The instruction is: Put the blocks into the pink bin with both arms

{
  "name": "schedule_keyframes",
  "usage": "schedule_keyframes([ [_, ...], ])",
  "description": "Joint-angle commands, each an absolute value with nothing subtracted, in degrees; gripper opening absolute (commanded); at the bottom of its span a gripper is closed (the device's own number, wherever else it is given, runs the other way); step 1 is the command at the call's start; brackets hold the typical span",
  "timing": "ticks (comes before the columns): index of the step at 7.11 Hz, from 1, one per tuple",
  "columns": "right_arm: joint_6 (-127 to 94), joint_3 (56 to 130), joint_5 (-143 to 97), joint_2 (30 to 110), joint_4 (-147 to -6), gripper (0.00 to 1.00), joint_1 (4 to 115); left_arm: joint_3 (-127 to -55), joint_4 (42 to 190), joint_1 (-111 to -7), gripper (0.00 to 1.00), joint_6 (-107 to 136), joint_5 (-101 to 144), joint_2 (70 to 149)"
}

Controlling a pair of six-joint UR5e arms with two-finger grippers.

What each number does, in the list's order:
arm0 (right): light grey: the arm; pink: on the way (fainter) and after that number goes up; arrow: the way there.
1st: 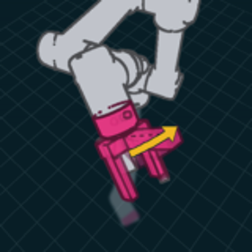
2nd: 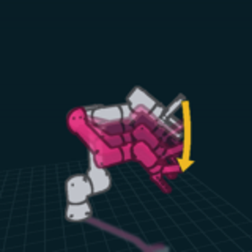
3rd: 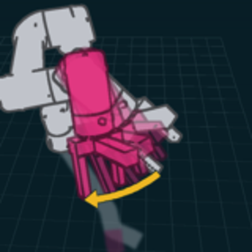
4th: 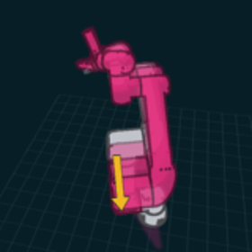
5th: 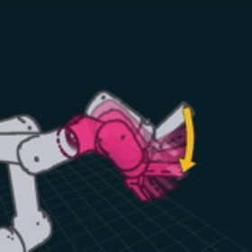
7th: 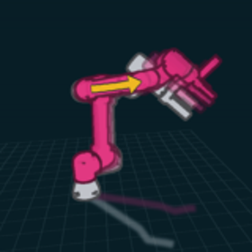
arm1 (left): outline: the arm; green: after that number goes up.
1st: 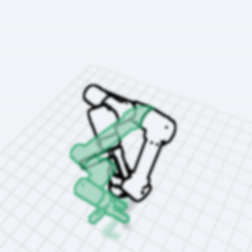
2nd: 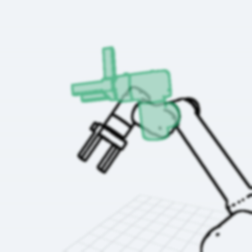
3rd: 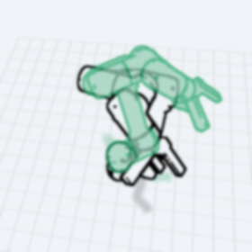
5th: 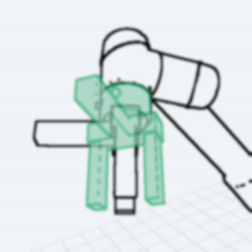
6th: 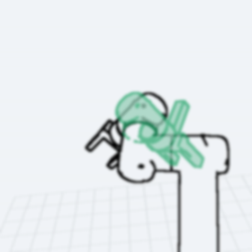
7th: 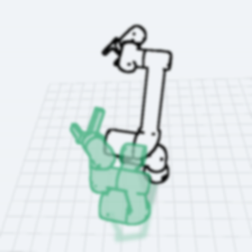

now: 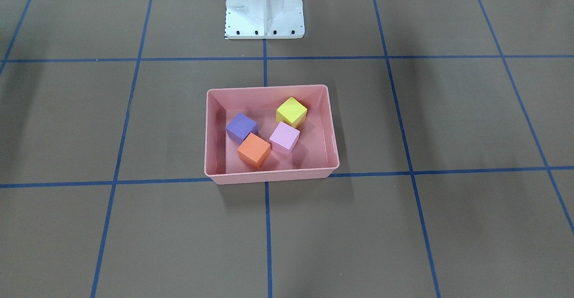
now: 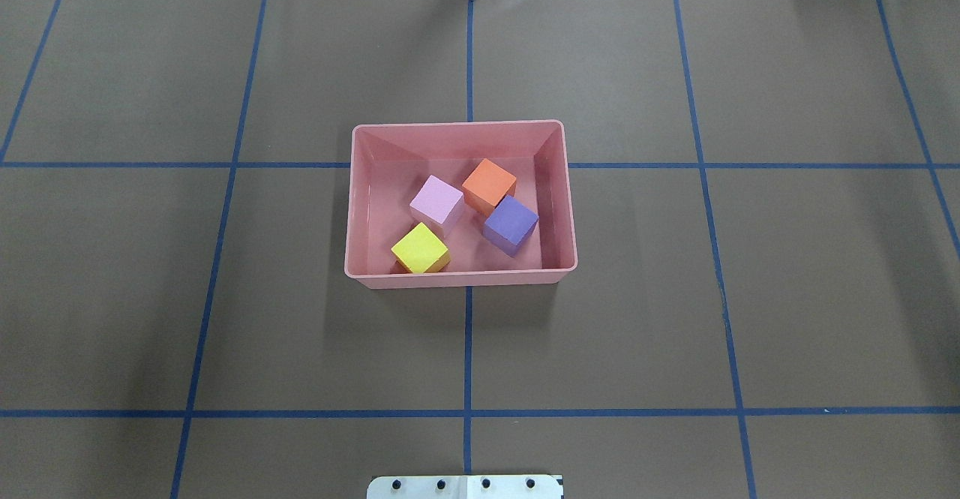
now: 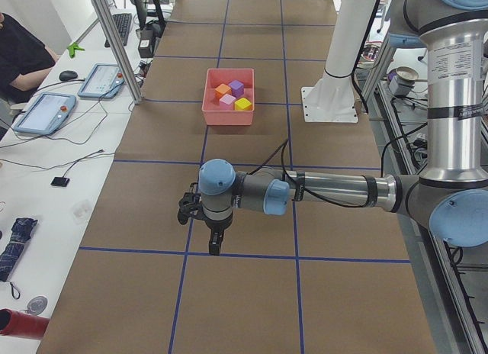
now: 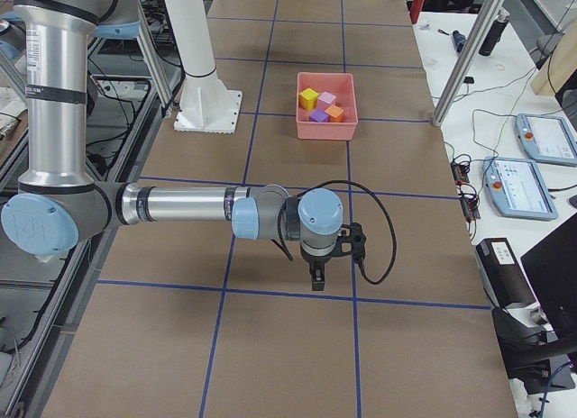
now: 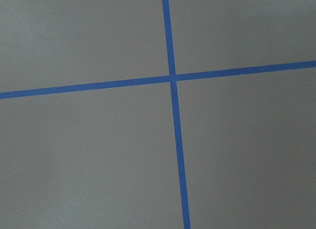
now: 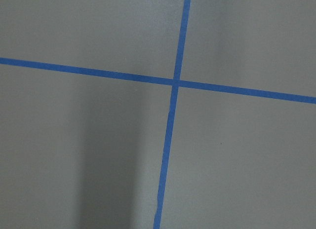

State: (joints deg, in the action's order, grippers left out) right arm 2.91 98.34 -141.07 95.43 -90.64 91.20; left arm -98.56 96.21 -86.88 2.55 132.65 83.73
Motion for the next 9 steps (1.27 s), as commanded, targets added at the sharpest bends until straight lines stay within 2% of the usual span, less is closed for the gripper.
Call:
schedule_keyframes([
  [1,2.1,99.5,-142.2,96.4,-90.1,1.0,91.2,-98.5,96.3,-87.0,1.0,2.5,132.6,83.6],
  [3,2.0,101.5,-139.8,96.3,-90.1,1.0,91.2,-98.6,96.6,-88.2,1.0,2.5,132.2,83.6],
  [9,2.0,100.5,-139.8,95.8,-90.1,1.0,91.1,-98.1,96.6,-88.2,1.0,2.5,132.2,83.7],
])
